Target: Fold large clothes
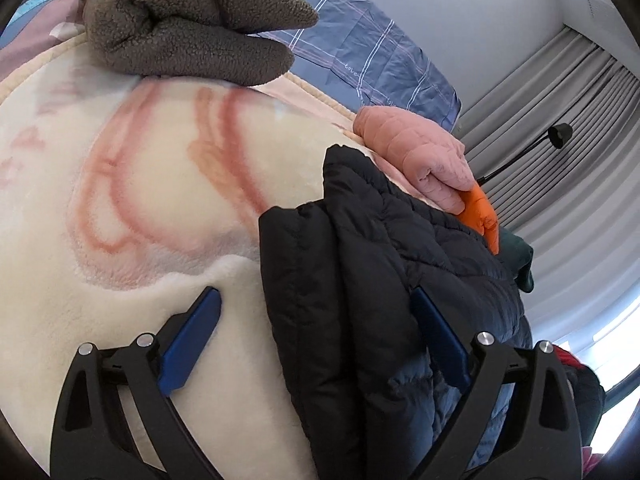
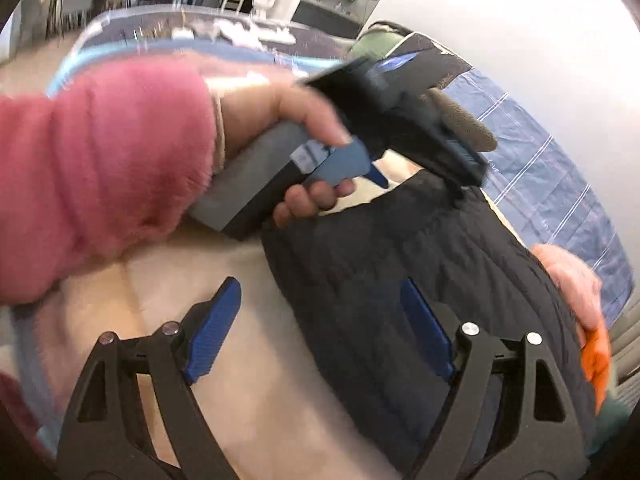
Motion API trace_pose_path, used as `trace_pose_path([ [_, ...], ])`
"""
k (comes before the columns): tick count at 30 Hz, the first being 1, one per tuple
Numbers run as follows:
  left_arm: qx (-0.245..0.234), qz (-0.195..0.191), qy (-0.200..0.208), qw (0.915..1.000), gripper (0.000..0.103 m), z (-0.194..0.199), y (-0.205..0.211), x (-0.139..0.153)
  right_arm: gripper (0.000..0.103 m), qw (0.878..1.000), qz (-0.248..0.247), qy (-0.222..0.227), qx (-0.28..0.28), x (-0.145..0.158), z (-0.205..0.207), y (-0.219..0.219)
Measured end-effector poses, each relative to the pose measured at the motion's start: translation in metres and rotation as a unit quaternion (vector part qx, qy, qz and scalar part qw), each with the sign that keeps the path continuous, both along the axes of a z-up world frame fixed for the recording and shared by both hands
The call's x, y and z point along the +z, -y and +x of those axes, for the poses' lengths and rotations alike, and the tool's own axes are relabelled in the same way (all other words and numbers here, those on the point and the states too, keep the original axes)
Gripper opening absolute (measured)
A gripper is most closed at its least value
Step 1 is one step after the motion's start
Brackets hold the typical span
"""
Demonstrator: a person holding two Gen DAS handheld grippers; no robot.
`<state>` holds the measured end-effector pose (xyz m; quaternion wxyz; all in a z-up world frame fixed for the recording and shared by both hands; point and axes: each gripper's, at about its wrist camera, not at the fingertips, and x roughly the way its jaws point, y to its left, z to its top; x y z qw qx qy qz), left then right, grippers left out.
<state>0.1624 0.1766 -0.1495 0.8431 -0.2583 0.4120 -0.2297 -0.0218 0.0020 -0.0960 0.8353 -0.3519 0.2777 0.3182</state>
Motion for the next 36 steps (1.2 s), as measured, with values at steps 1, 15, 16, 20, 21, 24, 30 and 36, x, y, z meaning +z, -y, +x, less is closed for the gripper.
trace_pose_path([
  [1, -0.001, -0.007, -0.006, 1.0, 0.092, 0.003, -0.003, 0.001, 0.08, 1.0, -0.003, -0.012, -0.009, -0.003, 0.007, -0.003],
  [15, -0.049, -0.014, 0.021, 0.9985, 0.019, 0.021, 0.033, 0.082, 0.011, 0.97, 0.217, -0.029, -0.104, 0.069, 0.041, 0.073],
  [16, -0.053, -0.01, 0.031, 0.9981, 0.019, 0.019, 0.039, 0.093, 0.011, 0.965, 0.24, -0.029, -0.105, 0.078, 0.039, 0.086],
  [20, -0.075, 0.013, 0.068, 0.9948, 0.019, 0.012, 0.077, 0.138, 0.011, 0.938, 0.323, -0.038, -0.117, 0.102, 0.036, 0.14],
  [21, -0.08, 0.02, 0.075, 0.9938, 0.019, 0.012, 0.088, 0.147, 0.012, 0.931, 0.341, -0.042, -0.121, 0.107, 0.039, 0.148],
  [24, -0.1, 0.049, 0.095, 0.9893, 0.019, 0.009, 0.127, 0.174, 0.011, 0.907, 0.393, -0.054, -0.138, 0.121, 0.035, 0.191],
  [30, -0.147, 0.098, 0.129, 0.9757, 0.019, 0.0, 0.214, 0.209, 0.011, 0.871, 0.457, -0.043, -0.174, 0.13, 0.019, 0.279],
  [36, -0.207, 0.149, 0.147, 0.9557, 0.019, -0.009, 0.316, 0.215, 0.011, 0.832, 0.503, -0.039, -0.231, 0.115, -0.006, 0.364],
])
